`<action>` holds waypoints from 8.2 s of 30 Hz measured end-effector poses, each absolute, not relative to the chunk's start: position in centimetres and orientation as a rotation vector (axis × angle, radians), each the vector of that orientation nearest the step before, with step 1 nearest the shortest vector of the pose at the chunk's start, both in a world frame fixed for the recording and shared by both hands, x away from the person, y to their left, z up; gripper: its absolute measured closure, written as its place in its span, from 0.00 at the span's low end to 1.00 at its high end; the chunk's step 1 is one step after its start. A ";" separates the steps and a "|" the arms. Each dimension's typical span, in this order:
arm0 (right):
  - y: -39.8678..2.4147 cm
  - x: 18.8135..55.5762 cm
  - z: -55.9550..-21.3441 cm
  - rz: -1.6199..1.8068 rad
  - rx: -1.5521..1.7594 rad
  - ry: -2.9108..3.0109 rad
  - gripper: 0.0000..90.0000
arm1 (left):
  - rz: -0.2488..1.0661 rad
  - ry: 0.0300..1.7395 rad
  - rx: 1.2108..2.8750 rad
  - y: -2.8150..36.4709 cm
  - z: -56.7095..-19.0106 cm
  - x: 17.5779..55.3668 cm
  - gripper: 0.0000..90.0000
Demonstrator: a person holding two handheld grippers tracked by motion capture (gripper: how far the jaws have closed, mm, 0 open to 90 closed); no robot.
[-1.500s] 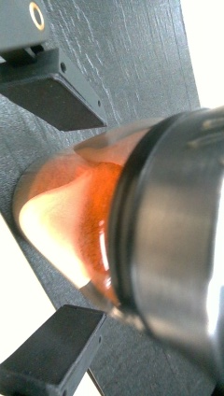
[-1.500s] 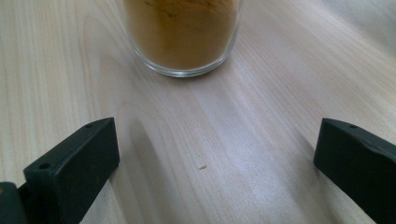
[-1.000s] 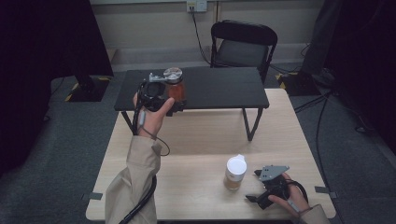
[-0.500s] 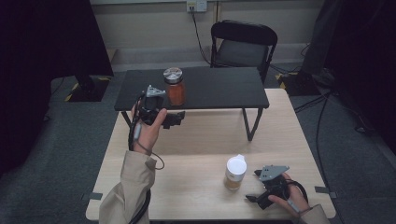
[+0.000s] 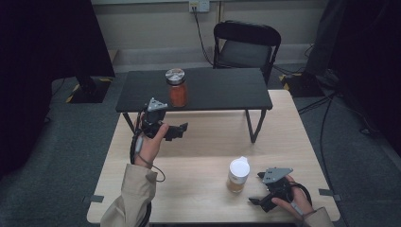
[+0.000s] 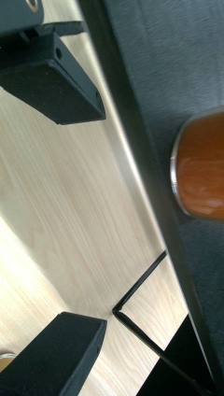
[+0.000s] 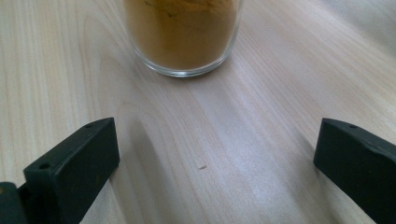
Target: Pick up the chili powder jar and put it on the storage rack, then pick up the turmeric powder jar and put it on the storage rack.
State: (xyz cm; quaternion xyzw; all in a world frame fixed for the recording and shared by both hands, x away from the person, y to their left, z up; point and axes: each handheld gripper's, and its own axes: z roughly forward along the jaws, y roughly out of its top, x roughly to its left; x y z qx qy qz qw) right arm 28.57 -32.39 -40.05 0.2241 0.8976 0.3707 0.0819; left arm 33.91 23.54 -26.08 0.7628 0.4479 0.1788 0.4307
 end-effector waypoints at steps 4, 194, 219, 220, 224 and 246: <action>-32.4 28.6 -40.0 1.107 0.671 2.682 0.00 | 0.427 1.125 1.901 23.6 -27.2 33.8 0.02; -28.4 29.3 -37.1 1.440 0.700 2.492 0.34 | 0.469 1.228 2.081 23.2 -40.8 29.0 0.00; -27.1 32.1 -32.5 1.458 0.667 2.512 0.34 | 0.468 1.228 2.082 23.2 -40.7 29.0 0.00; -27.0 32.2 -32.3 1.457 0.667 2.512 0.34 | 0.468 1.228 2.082 23.2 -40.7 29.0 0.00; -26.9 32.6 -31.4 1.453 0.667 2.511 0.34 | 0.468 1.228 2.081 23.2 -40.8 29.0 0.00; -26.2 34.3 -27.4 1.439 0.649 2.490 0.34 | 0.468 1.229 2.081 23.2 -40.7 29.0 0.00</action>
